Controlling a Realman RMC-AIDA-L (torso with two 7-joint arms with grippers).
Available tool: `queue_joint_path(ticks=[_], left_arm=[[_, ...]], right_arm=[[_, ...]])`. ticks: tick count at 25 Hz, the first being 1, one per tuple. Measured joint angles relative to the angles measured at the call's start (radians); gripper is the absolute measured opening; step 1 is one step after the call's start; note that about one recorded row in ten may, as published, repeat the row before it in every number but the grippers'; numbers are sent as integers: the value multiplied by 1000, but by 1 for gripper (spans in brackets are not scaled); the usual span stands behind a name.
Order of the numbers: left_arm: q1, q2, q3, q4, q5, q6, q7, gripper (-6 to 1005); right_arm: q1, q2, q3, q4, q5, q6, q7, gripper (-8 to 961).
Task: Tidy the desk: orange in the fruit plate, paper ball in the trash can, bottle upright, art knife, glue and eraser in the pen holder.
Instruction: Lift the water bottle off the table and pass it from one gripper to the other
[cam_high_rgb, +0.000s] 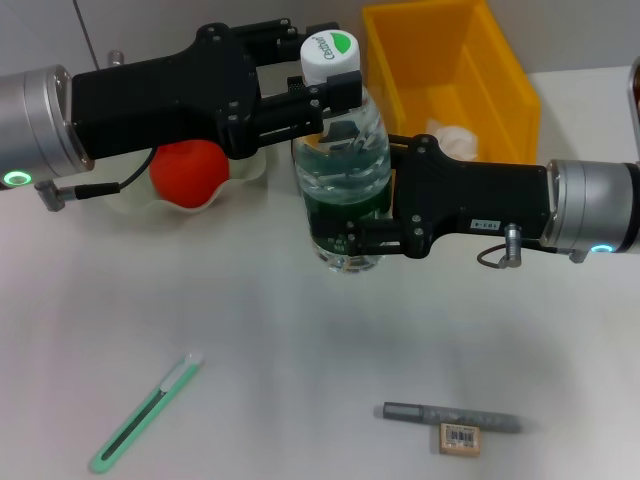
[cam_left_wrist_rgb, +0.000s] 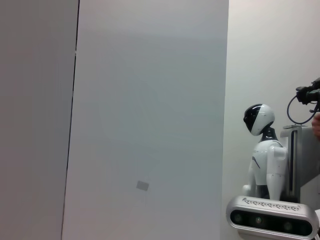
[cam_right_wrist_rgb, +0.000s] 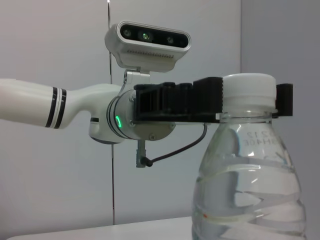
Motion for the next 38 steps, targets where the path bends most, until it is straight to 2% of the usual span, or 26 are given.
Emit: queue_joint_path(ticks=[9,12,38], left_arm=[[-1,-1,4,0,0,-7,0,517],[-1,-1,7,0,0,-7,1,466],[-2,-1,-3,-2,-2,-5,-3,430]], right_arm=[[0,0,-1,-1,0,0,0,760],[2,0,-1,-1,0,0,0,759],[2,2,0,-1,-9,11,5,759]])
